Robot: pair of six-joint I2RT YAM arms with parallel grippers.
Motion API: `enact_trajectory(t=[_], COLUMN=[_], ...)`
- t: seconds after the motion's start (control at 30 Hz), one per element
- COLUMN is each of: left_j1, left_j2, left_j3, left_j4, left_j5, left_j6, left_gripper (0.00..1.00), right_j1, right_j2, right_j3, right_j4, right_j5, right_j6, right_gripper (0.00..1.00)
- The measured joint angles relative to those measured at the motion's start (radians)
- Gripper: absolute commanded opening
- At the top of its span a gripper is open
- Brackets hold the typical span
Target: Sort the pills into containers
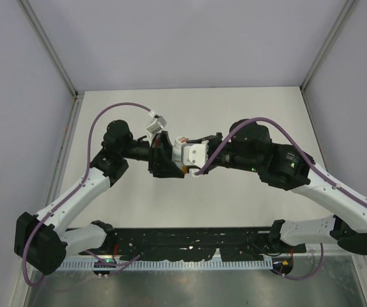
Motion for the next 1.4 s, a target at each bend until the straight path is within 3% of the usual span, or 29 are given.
enact_trajectory(t=[0.13, 0.37, 0.83, 1.13, 1.4], left_j1=[0.000, 0.000, 0.000, 0.001, 0.001], left_j2=[0.000, 0.000, -0.001, -0.022, -0.021], left_j3=[0.000, 0.000, 0.001, 0.039, 0.101], left_j4=[0.001, 0.000, -0.102, -0.168, -0.364], left_j5=[-0.003, -0.004, -0.006, -0.012, -0.014], left_j6=[-0.007, -0.022, 0.135, 0.267, 0.477], left_gripper=[0.00, 0.00, 0.00, 0.00, 0.00], right_j1=[0.000, 0.006, 0.018, 0.020, 0.020], right_j2=[0.000, 0.001, -0.006, -0.017, -0.017], right_j3=[-0.022, -0.053, -0.073, -0.098, -0.097], right_j4=[0.039, 0.104, 0.107, -0.021, -0.058], right_j5=[0.000, 0.003, 0.062, 0.068, 0.060], right_j6=[0.005, 0.027, 0.039, 0.040, 0.036], right_gripper=[0.06, 0.06, 0.48, 0.53, 0.55])
